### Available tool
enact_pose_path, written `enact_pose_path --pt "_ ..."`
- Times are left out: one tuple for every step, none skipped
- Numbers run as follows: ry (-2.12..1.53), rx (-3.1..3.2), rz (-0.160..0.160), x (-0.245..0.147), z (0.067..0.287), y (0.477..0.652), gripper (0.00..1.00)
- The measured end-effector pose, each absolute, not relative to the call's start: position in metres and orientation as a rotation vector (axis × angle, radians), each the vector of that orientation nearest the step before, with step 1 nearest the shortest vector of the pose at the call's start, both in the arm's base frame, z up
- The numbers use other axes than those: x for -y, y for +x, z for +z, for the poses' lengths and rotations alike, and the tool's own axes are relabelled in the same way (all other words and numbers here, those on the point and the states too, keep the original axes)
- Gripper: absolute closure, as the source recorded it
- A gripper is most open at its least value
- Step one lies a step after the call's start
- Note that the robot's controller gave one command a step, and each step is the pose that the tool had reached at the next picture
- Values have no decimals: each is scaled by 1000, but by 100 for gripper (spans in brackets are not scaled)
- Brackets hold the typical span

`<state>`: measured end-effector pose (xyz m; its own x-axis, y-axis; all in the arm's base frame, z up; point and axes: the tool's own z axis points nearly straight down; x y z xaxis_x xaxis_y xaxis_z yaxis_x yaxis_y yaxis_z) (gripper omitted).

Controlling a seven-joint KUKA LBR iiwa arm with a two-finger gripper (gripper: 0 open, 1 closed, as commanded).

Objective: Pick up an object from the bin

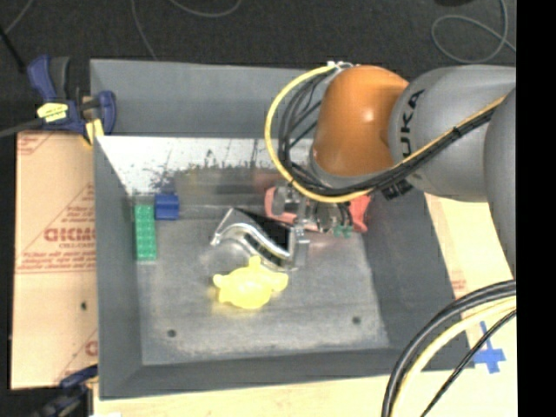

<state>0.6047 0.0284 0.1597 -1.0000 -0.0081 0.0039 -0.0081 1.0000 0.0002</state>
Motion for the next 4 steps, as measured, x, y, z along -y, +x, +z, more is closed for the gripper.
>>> enact_pose_path --pt "12 3145 -1 -28 164 606 0" --pt "83 3151 3 -42 137 598 0" --pt "336 3136 1 -75 92 580 0" --pt "606 3097 4 -95 82 584 100"
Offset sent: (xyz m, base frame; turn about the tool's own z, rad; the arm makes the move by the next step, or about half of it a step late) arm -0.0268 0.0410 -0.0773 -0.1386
